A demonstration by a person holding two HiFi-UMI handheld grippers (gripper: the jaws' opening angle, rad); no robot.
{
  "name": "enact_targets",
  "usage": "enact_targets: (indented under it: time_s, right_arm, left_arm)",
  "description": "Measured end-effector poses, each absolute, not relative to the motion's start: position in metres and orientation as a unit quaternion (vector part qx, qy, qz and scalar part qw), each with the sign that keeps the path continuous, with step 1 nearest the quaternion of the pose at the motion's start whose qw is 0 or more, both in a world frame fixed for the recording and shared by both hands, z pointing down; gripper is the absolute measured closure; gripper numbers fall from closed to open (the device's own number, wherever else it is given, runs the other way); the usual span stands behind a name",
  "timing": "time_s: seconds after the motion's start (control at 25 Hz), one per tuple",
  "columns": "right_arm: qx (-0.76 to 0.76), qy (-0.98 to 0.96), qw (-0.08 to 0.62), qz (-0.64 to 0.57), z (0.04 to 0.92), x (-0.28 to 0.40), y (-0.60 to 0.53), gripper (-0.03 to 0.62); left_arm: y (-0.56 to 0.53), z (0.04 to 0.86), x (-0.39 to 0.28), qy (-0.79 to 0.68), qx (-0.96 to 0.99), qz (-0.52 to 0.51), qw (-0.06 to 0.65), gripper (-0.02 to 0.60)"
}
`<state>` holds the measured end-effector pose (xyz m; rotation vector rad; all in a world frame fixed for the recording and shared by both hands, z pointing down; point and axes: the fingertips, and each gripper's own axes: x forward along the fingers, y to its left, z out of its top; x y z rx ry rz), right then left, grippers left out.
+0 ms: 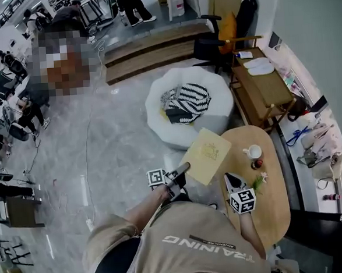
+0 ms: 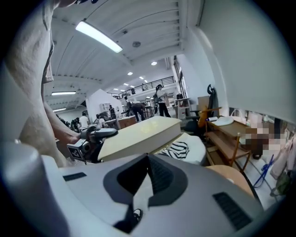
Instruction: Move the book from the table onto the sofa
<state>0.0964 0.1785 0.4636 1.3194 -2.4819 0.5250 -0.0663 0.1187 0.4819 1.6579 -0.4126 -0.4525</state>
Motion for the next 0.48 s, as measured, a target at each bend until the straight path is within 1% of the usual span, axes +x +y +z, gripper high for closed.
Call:
enact_targets:
  time_s: [0.16,0.32,0.48]
  right_arm:
    - [0.440,-0.870,0.165,0.152,0.451,0.059,0.152,0.589]
    - [0.441,-0.869,0.148,0.172,0.446,0.031,0.124,0.589]
    - [0.440,-0.869,0.152,0.169,0.443,0.008,0.099,0.589]
  left_arm:
    - [0.100,0.481,-0.117,-0.210,0.720,-0.224,0.623,0.368]
    - [0.073,0.485,-0.167,-0.240,0.716,-0.241,0.610,0.368]
    - [0.051,0.490,-0.206,-0.256,0.711,-0.258,0.602,0.368]
